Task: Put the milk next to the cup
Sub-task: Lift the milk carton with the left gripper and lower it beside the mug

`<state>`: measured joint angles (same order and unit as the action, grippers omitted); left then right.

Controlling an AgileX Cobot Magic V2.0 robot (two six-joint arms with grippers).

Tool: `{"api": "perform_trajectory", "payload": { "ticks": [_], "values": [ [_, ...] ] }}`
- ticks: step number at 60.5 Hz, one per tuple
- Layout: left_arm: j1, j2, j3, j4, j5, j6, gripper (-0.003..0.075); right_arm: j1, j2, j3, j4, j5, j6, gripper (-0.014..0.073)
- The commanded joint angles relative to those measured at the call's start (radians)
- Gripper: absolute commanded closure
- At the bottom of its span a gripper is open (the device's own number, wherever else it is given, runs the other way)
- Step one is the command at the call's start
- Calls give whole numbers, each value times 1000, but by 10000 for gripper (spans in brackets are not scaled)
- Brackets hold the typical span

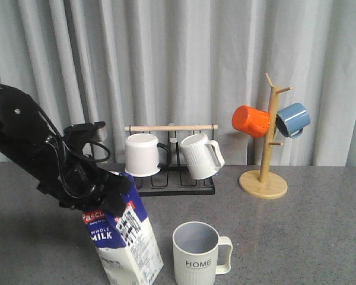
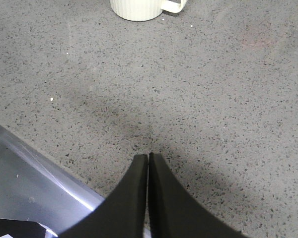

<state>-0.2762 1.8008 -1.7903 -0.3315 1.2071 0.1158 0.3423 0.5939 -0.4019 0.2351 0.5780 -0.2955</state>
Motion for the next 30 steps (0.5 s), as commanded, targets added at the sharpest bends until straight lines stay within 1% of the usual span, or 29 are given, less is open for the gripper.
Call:
{"api": "perform_trajectory", "payload": {
  "ticks": [1, 8, 16, 23, 30],
  "values": [
    [-25, -43, -31, -3, -16, -8, 694, -1, 0, -27, 6, -61, 3, 599],
    [-35, -43, -31, -12, -6, -8, 671, -1, 0, -27, 8, -61, 3, 599],
    [-40, -43, -31, -14, 25, -3, 611, -1, 0, -27, 9, -62, 3, 599],
    [-45, -43, -31, -24, 42, -3, 519, -1, 0, -27, 9, -62, 3, 599],
    [-45, -43, -31, -43, 42, -3, 398, -1, 0, -27, 9, -62, 6, 599]
  ]
}}
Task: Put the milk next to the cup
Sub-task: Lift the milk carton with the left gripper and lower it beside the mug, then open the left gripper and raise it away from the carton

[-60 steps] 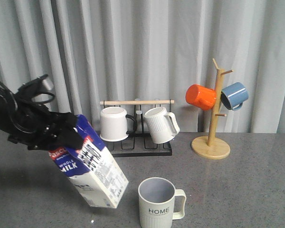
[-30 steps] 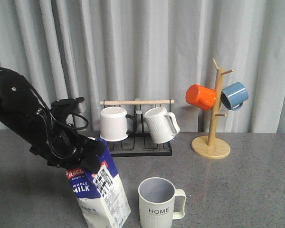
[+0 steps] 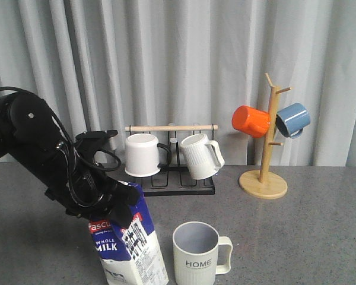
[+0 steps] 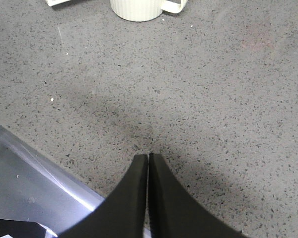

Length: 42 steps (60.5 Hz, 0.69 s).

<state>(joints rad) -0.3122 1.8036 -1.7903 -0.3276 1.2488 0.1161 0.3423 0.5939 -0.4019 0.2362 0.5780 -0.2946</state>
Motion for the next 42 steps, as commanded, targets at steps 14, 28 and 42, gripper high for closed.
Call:
{"api": "perform_trajectory", "payload": {
  "ticks": [14, 28, 42],
  "values": [
    [-9, -48, -31, -75, 0, -4, 175, -1, 0, -27, 7, -62, 6, 599],
    [-9, -63, -31, -73, 0, -4, 101, -1, 0, -27, 7, -62, 6, 599],
    [-9, -120, -31, -87, 0, -4, 115, -1, 0, -27, 5, -66, 6, 599]
  ]
}}
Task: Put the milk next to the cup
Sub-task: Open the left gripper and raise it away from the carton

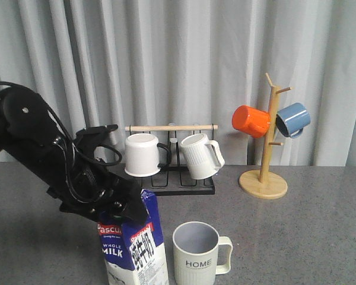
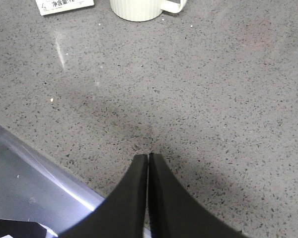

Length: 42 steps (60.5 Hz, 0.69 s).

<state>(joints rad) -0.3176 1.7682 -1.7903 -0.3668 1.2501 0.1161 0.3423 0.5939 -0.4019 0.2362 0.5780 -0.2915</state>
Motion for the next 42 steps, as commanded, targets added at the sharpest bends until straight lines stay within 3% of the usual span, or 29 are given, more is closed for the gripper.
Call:
{"api": "perform_trajectory", "payload": {
  "ticks": [1, 16, 26, 34, 42],
  "values": [
    [-4, -91, -31, -49, -1, -4, 116, -1, 0, -27, 4, -66, 2, 599],
    [-4, -253, -31, -51, -1, -19, 179, -1, 0, -27, 3, -113, 2, 599],
    [-4, -389, -30, -23, -1, 2, 283, -1, 0, -27, 3, -229, 2, 599],
    [-4, -478, -30, 46, -1, 15, 463, -1, 0, -27, 3, -304, 2, 599],
    [-4, -565, -12, 79, -6, 18, 700, -1, 0, -27, 3, -309, 2, 599]
  ]
}}
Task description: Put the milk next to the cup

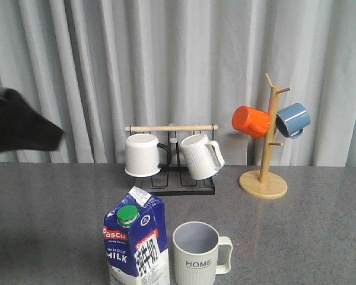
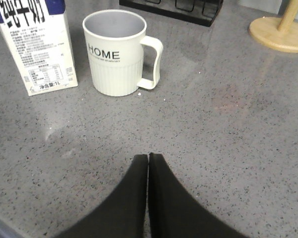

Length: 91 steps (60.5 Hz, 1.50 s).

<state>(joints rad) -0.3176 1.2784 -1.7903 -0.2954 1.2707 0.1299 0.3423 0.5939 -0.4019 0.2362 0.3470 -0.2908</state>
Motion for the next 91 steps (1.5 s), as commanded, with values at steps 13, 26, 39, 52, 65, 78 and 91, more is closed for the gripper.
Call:
{"api": "perform_trajectory", "payload": {
  "ticks": [13, 26, 39, 52, 65, 78, 91],
  "values": [
    [-4, -236, 179, 92, -144, 2, 728, -1, 0, -27, 3, -77, 2, 599],
    [-4, -430, 484, 88, -397, -24, 728, -1, 0, -27, 3, -66, 2, 599],
    [-4, -618, 667, 87, -344, -26, 728, -1, 0, -27, 3, -66, 2, 599],
    [-4, -724, 706, 89, -241, -26, 728, -1, 0, -27, 3, -66, 2, 599],
    [-4, -773, 709, 125, -250, -17, 728, -1, 0, -27, 3, -62, 2, 599],
    [0, -791, 892, 148, -650, -17, 728, -1, 0, -27, 3, -62, 2, 599],
    [106, -897, 1342, 154, -1139, -49, 728, -1, 0, -27, 3, -61, 2, 599]
  ]
}}
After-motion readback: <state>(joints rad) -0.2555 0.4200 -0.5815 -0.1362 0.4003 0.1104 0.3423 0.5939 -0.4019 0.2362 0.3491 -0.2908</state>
